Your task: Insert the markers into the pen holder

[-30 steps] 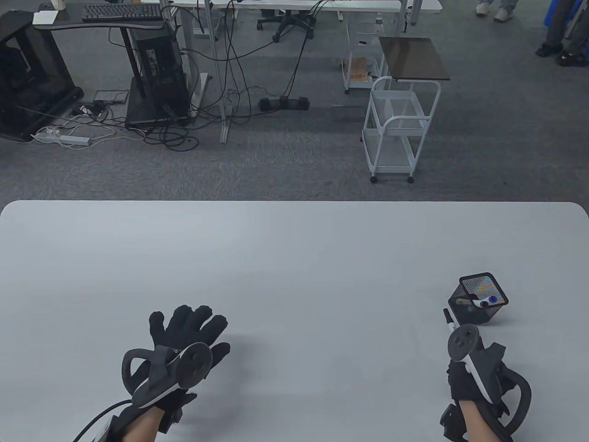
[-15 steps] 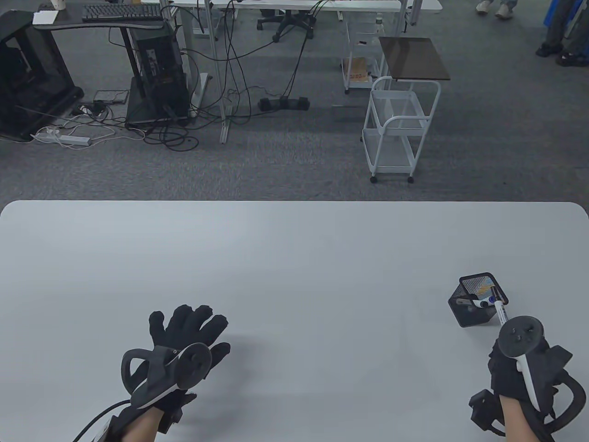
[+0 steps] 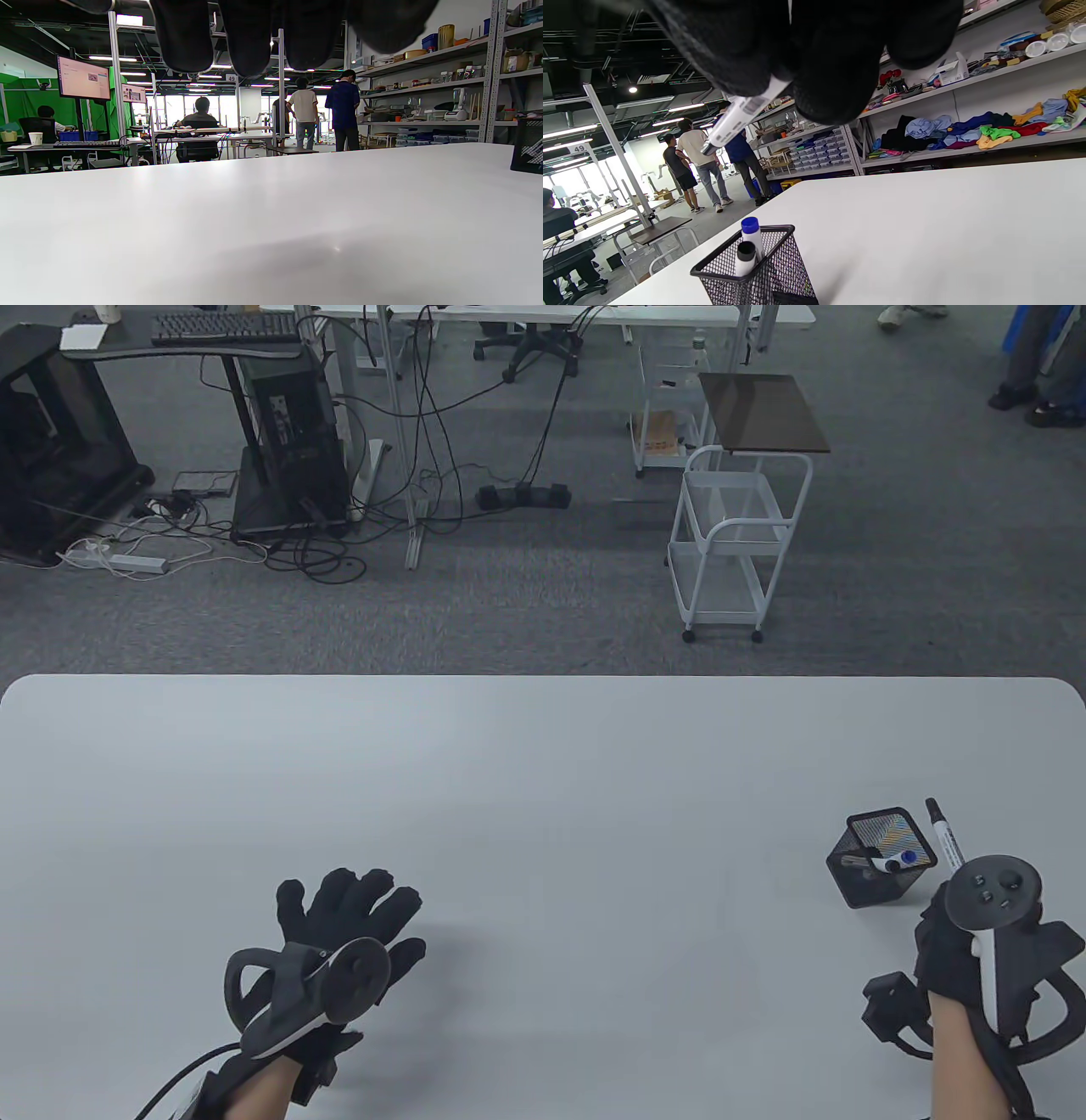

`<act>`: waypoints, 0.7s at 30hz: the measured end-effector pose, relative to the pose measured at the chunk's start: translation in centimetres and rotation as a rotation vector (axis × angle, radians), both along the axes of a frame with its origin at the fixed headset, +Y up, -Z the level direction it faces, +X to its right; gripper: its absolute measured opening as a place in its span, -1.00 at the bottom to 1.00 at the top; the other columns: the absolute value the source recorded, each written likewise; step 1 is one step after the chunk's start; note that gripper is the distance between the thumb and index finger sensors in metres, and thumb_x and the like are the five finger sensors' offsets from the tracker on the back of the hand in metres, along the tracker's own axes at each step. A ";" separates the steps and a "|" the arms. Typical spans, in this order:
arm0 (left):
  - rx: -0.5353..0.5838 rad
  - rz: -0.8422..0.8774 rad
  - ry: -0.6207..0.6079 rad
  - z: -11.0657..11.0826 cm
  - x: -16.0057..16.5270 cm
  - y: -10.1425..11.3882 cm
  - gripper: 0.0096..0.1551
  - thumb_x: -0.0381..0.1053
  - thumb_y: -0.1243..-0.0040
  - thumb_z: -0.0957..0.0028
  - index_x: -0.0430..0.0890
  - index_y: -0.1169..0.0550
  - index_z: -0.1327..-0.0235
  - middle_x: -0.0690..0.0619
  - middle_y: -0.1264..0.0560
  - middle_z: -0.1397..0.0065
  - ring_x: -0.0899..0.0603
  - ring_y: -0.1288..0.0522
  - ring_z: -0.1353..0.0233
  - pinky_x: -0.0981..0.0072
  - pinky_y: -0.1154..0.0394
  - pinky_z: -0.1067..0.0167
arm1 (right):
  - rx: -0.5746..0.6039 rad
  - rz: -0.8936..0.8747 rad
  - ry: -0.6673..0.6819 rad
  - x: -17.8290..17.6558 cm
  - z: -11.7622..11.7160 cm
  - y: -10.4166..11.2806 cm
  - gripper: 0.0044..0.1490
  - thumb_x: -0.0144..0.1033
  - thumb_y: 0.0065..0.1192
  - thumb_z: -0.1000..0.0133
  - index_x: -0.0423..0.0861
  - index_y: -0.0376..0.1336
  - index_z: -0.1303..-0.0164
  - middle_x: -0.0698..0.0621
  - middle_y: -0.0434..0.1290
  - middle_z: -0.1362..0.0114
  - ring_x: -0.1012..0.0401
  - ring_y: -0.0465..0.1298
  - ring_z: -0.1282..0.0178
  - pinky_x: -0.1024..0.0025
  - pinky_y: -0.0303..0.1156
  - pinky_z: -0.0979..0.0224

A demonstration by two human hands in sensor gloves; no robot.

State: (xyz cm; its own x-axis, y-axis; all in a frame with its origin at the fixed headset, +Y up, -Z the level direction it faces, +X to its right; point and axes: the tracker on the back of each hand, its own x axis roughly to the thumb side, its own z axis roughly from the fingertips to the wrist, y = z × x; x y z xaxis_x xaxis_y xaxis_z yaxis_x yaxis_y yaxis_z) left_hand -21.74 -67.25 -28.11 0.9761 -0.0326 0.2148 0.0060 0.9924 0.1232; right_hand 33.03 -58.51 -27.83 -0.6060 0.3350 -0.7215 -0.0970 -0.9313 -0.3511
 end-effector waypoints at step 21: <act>-0.028 -0.028 0.001 -0.2 0.5 -0.1 -0.31 0.43 0.00 -0.18 0.35 -0.34 -0.63 0.14 -0.26 -0.82 -0.34 -0.24 -0.83 -0.59 0.01 -0.60 | -0.075 0.133 -0.085 -0.6 -2.7 -2.1 -0.44 -0.27 0.28 -0.32 -0.06 0.29 -0.55 -0.19 0.35 -0.53 0.14 0.57 -0.25 -0.10 0.24 -0.60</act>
